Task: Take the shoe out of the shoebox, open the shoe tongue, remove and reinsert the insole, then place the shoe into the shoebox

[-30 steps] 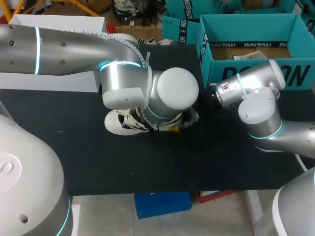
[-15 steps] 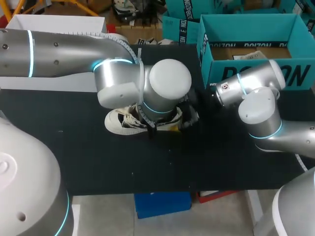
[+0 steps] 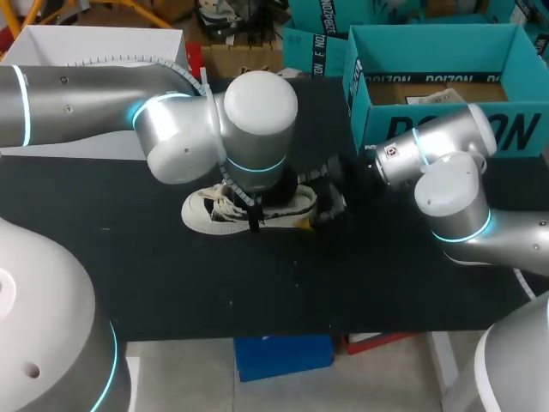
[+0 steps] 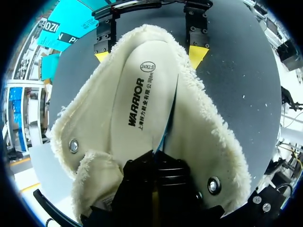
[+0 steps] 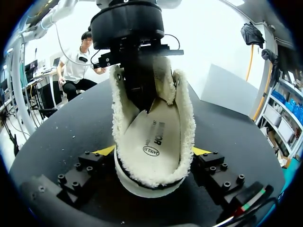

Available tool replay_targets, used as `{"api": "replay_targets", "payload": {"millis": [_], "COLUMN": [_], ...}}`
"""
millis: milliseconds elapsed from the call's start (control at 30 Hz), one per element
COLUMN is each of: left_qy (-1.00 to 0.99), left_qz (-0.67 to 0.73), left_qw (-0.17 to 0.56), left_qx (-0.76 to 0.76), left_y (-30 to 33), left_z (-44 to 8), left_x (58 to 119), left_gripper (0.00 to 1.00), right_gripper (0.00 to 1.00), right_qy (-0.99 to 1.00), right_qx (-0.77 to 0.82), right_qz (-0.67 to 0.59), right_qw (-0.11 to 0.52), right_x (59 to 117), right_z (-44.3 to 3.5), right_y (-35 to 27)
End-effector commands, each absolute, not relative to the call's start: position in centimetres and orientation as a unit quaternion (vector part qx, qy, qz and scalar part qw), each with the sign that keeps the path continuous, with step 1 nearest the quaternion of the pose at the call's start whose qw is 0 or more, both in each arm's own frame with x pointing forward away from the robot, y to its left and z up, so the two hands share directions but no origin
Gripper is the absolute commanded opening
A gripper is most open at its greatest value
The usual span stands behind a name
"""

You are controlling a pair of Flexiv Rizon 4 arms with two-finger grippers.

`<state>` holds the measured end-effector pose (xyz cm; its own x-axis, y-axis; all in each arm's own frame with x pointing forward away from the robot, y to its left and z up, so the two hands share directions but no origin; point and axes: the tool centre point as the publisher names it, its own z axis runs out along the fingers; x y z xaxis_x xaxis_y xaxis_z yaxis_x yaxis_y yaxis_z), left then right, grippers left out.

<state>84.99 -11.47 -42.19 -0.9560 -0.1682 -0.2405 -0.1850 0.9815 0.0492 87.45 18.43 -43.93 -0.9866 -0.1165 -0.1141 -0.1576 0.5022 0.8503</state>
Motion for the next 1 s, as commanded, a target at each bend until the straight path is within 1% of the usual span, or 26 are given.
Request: {"api": "replay_targets", "payload": {"millis": [33, 667, 1000], "left_qy": [0.992, 0.995, 0.994], "left_qz": [0.007, -0.059, -0.081], "left_qw": [0.095, 0.028, 0.017], "left_qx": [-0.083, -0.070, -0.064], "left_y": [-9.1, -10.5, -11.0], "left_z": [-51.8, -50.0, -48.7], "left_x": [88.0, 87.0, 86.8], "left_gripper": [0.00, 0.00, 0.00], "right_gripper": [0.00, 0.00, 0.00], "right_qy": [0.867, 0.867, 0.867], "right_qx": [-0.078, -0.078, -0.078], "right_qz": [0.492, 0.492, 0.492], "right_qw": [0.021, 0.021, 0.021], "right_x": [87.6, 87.6, 87.6], "right_z": [-44.4, -44.4, -44.4], "right_y": [18.3, 18.3, 18.3]}}
